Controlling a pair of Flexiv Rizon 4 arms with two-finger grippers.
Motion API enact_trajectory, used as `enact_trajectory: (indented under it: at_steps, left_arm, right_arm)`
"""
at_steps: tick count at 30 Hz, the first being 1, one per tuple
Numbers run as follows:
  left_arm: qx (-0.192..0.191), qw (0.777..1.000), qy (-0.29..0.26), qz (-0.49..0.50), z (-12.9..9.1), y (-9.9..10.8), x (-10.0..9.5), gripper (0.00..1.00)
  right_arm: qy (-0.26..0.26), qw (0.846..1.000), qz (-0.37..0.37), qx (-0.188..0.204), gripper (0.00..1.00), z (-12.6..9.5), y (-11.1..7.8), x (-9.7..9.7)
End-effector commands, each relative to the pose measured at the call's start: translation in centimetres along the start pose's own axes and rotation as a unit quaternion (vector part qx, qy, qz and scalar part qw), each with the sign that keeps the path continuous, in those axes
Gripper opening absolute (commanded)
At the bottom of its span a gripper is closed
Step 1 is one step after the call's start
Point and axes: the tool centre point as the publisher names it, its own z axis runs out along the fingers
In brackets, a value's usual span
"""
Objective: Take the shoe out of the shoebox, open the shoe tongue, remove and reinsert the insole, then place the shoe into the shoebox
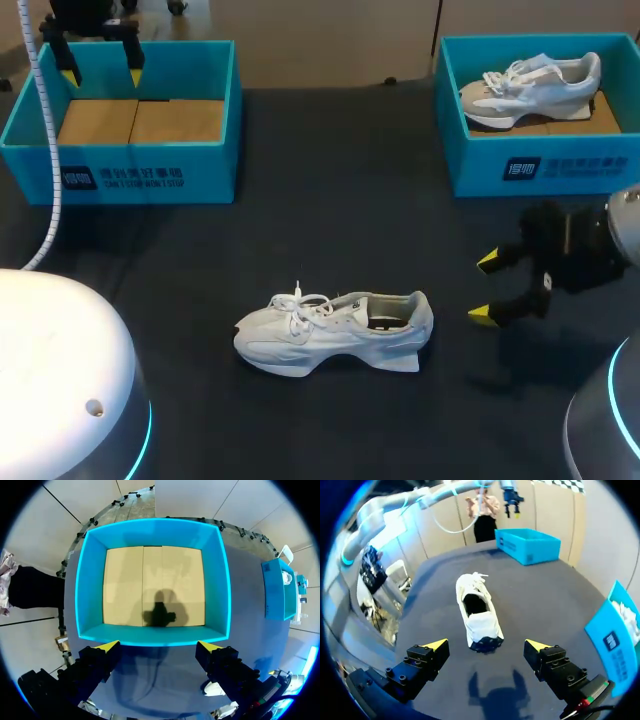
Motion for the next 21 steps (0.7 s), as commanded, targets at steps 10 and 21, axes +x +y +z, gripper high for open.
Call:
enact_trajectory:
  at_steps: [10,21]
  left_arm:
    - [0.0,1.0,0.0,0.0,0.0,0.0,0.0,1.0]
    - [0.0,1.0,0.0,0.0,0.0,0.0,0.0,1.0]
  right_arm:
    - [0.015,0.985,-0.087,-0.15,1.0,3.3,-2.7,-1.9]
    - [0.009,0.984,-0.079,-0.157,1.0,3.5,-3.2,-2.1]
